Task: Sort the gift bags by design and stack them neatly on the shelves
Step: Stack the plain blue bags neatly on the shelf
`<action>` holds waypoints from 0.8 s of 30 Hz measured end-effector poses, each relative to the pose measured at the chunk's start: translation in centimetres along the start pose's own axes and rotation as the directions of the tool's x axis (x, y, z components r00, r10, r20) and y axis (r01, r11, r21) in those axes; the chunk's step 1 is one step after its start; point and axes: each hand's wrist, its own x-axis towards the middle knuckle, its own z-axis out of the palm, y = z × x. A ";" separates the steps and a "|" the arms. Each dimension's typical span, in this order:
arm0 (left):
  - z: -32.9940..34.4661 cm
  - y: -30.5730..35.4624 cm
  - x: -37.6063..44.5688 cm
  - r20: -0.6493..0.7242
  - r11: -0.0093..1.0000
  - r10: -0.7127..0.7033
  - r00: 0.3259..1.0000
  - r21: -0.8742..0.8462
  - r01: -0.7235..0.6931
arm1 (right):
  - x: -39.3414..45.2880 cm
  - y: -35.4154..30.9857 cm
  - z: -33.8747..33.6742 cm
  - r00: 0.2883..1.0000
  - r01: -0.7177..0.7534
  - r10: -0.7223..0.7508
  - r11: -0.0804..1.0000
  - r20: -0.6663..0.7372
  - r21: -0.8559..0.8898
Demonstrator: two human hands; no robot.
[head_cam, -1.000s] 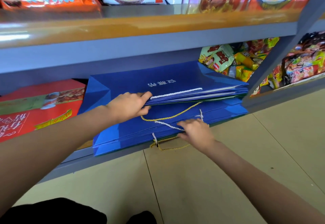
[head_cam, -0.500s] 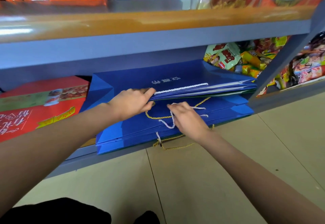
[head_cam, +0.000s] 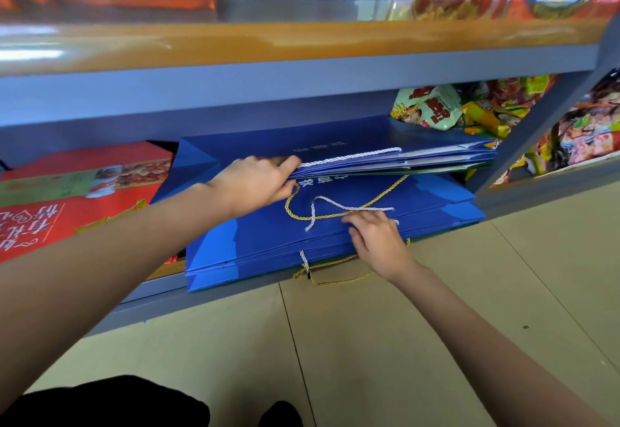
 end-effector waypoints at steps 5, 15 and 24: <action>0.7 0.1 0.0 -0.007 0.999 0.001 1.000 0.046 0.000 | 0.9 0.4 -0.1 0.960 -0.040 0.042 0.999 0.276 -0.015; 5.4 2.2 -1.2 0.135 0.906 0.317 0.939 0.252 -0.341 | -2.8 2.0 -2.8 0.961 0.038 0.012 0.984 -0.278 0.174; 7.0 2.9 -1.9 0.375 0.904 0.333 0.865 0.135 -0.406 | 1.2 5.6 -2.6 0.989 0.070 -0.079 0.994 -0.122 -0.080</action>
